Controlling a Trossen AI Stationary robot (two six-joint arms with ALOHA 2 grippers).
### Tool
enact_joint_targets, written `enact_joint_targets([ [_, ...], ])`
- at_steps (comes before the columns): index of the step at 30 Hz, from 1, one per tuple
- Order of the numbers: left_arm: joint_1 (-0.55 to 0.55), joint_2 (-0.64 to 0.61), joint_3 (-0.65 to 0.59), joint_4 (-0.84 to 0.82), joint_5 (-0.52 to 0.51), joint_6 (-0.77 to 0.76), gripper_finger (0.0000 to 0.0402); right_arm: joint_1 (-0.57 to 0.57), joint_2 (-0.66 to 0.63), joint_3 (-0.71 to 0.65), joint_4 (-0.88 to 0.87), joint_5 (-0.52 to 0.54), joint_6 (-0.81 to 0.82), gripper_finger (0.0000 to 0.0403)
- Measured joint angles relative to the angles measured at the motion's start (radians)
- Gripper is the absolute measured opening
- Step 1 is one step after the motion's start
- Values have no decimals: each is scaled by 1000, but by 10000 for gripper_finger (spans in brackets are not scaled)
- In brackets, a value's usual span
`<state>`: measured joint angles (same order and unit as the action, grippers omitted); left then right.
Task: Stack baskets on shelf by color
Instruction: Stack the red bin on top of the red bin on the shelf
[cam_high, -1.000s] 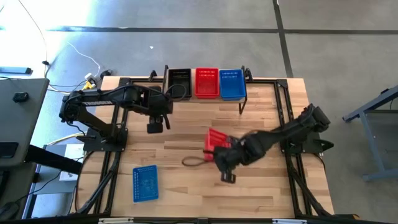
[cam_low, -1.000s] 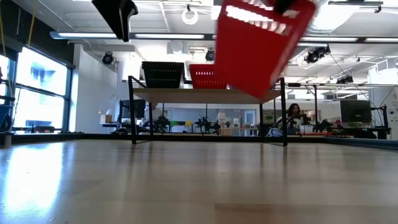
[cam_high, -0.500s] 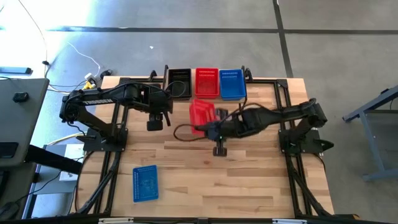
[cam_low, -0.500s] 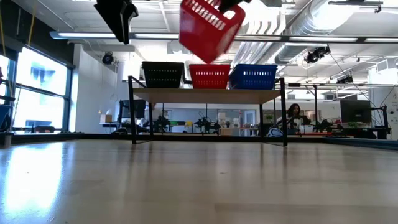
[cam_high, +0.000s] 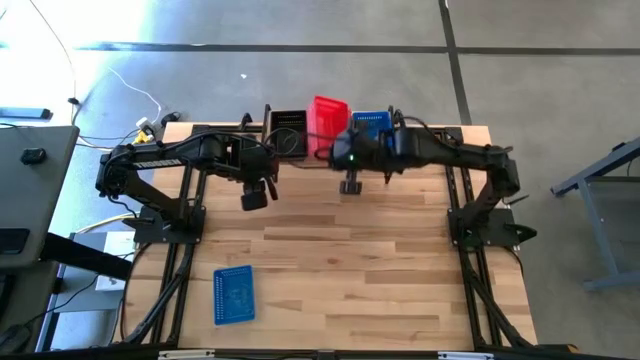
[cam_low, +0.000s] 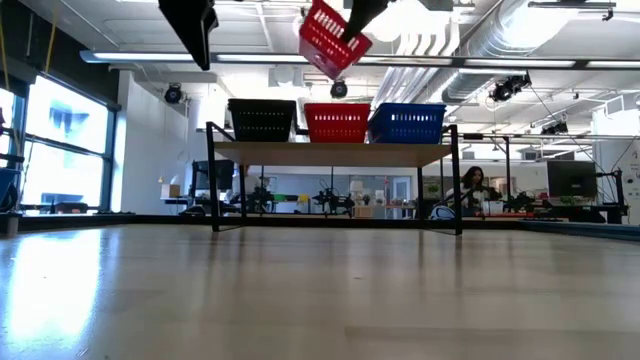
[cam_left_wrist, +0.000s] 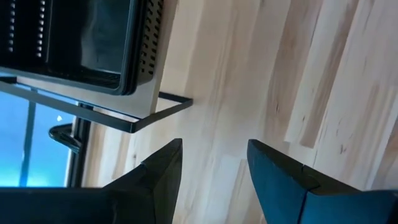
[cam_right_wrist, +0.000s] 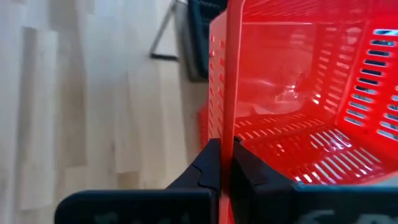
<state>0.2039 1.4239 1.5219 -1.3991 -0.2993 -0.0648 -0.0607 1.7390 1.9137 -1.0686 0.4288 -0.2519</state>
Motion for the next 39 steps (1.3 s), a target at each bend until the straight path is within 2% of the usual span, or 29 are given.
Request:
enact_joint_targets([
  [14,0,0,0,0,0,-120,170,-181,0,-34,-45,-129,-45,0],
  [26,1,0,0,8,0,-127,170,-195,8,-63,-42,-179,-51,0],
  [39,1,0,0,7,4,-145,170,-195,64,-64,-42,-172,-71,0],
])
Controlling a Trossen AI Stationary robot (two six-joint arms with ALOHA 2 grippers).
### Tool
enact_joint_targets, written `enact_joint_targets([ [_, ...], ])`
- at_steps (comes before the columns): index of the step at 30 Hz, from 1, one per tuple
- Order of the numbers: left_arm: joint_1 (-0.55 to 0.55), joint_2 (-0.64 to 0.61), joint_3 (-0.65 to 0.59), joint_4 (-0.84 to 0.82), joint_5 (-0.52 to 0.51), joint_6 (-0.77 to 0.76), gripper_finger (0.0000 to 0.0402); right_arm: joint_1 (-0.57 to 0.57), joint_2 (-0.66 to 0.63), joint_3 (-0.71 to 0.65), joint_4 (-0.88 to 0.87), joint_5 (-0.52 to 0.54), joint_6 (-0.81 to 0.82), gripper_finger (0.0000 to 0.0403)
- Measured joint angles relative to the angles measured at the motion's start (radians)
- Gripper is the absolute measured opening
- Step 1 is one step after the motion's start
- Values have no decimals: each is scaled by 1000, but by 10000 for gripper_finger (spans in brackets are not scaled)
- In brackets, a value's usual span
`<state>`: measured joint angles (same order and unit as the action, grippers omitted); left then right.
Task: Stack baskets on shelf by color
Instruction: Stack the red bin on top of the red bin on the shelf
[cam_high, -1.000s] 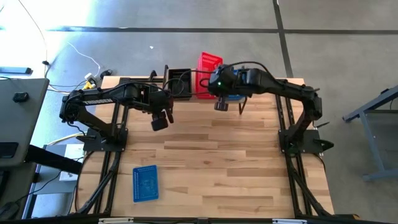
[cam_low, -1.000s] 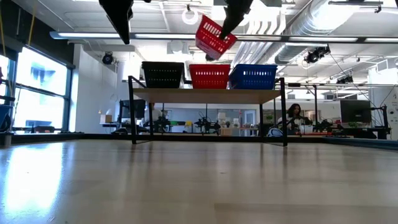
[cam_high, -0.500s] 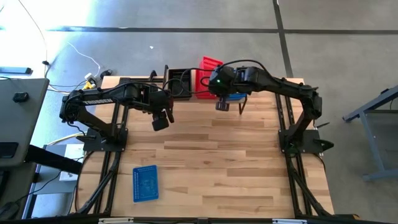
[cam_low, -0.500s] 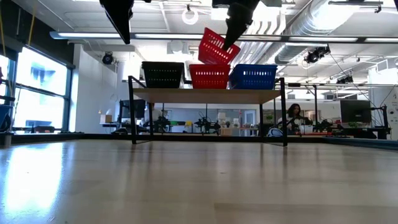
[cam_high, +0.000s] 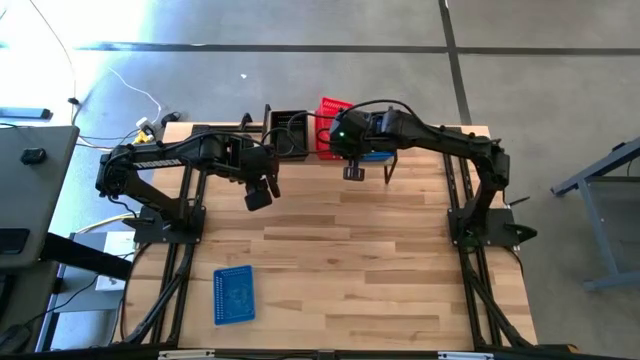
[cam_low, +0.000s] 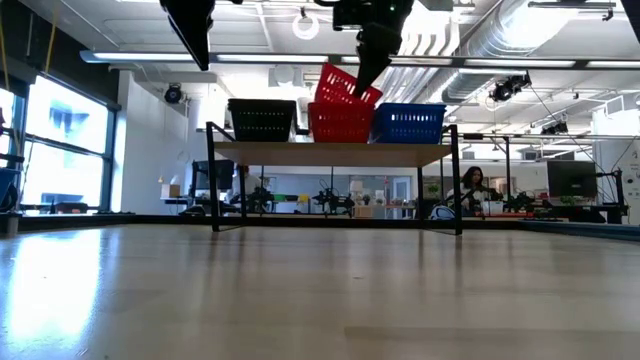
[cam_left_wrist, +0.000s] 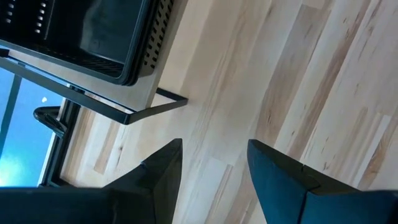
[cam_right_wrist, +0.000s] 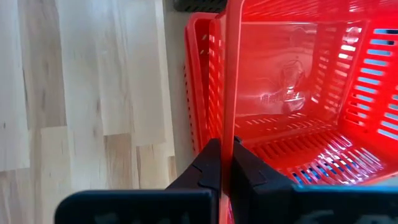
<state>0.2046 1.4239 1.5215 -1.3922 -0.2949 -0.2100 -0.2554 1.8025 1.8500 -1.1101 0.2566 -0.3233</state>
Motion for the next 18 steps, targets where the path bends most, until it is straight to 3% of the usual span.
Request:
enact_joint_targets([
  [10,0,0,0,-1,0,3,170,0,0,0,0,28,0,7],
  [18,0,0,0,-2,0,3,170,0,0,0,18,84,0,68],
])
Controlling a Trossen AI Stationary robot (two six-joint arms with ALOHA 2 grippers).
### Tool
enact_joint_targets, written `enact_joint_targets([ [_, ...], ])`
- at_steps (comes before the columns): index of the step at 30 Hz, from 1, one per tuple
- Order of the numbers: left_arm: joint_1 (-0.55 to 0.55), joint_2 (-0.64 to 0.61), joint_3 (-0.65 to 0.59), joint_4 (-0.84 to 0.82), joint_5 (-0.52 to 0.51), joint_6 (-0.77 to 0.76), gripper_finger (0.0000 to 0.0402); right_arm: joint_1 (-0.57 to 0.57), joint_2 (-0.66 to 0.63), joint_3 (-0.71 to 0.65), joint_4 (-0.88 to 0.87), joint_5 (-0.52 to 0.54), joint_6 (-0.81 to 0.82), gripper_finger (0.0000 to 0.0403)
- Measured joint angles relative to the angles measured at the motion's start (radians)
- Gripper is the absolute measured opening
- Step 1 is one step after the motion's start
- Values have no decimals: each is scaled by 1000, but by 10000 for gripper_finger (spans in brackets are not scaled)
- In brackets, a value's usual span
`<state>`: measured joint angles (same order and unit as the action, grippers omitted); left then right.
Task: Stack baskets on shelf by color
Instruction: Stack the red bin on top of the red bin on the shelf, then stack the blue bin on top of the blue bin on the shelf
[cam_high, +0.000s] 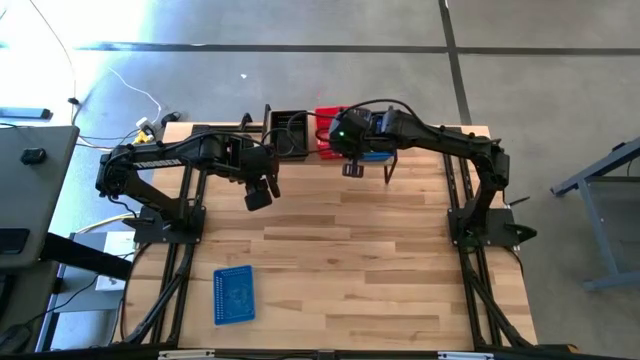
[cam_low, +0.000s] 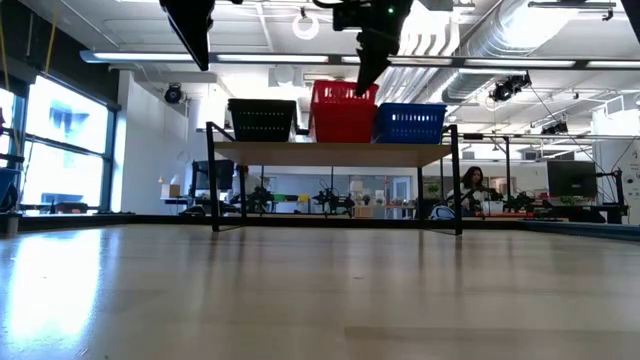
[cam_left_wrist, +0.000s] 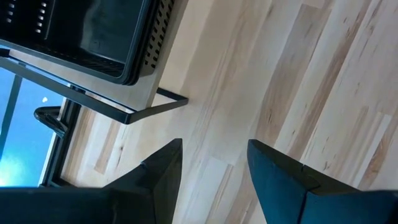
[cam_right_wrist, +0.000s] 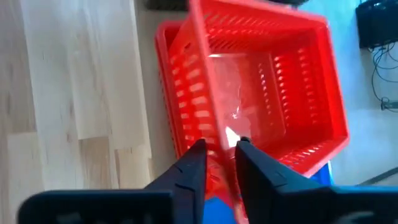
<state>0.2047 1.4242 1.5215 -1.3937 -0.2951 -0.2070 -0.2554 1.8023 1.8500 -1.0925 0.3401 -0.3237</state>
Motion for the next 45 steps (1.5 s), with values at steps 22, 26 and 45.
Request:
enact_joint_targets([
  [22,-78,-3,-20,-37,73,-18,170,10,-21,88,55,-106,157,101],
  [26,-142,-6,-60,-35,103,-45,170,10,-21,130,24,-108,240,101],
  [45,-485,-89,-254,-20,239,-402,170,167,-20,149,-5,-122,525,101],
])
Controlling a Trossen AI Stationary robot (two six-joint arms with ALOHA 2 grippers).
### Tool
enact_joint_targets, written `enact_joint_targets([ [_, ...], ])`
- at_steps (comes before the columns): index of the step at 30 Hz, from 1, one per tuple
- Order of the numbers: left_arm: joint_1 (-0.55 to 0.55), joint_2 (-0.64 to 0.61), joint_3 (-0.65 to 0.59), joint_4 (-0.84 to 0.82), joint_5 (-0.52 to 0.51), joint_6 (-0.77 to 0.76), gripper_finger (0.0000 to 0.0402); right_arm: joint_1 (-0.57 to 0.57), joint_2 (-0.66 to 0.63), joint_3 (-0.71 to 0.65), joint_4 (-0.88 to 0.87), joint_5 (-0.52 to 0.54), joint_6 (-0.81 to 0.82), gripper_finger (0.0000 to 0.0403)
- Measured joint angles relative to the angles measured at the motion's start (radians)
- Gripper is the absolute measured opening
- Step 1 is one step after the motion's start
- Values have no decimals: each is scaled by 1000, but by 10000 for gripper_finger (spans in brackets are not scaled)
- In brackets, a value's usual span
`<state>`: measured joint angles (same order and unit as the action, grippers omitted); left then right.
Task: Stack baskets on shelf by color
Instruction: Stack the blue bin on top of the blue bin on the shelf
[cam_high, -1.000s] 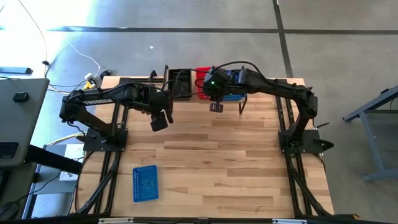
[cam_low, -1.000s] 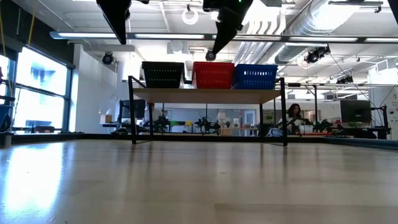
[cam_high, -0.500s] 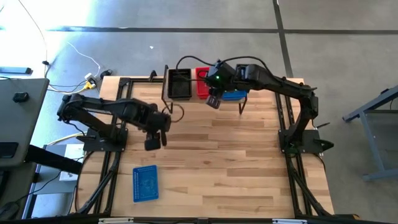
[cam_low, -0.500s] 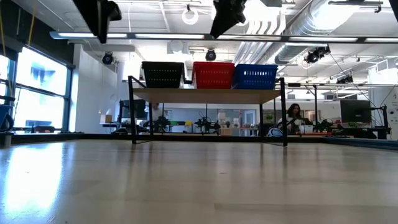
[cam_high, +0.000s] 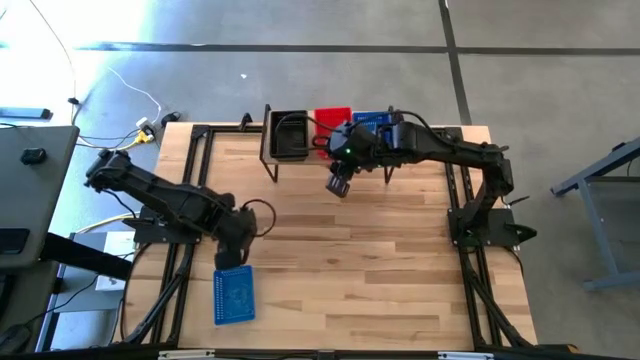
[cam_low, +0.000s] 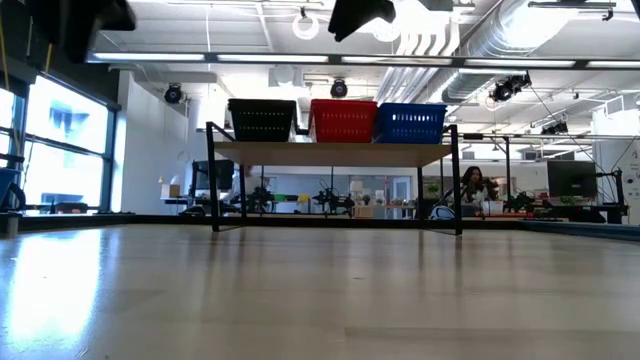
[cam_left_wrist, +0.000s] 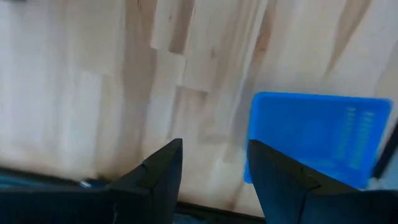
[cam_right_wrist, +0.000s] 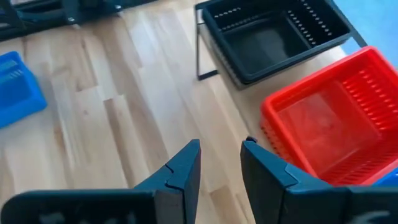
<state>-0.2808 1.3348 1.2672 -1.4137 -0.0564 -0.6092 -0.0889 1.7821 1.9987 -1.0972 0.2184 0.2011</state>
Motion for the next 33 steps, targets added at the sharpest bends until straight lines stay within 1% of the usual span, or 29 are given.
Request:
enact_joint_targets([
  [7,-133,-12,-38,10,18,-376,170,55,0,0,-19,-13,0,101],
  [12,-256,-11,-81,21,61,-647,170,87,0,0,-51,-48,-1,101],
  [17,-367,-10,-133,54,62,-894,170,123,0,0,-87,-48,-25,101],
  [25,-486,-10,-202,124,41,-1196,170,157,0,0,-92,-47,-52,101],
  [29,-522,-10,-252,206,25,-1327,170,164,0,0,-92,-47,-52,101],
  [33,-545,-9,-316,293,12,-1416,170,168,0,0,-92,-48,-52,101],
])
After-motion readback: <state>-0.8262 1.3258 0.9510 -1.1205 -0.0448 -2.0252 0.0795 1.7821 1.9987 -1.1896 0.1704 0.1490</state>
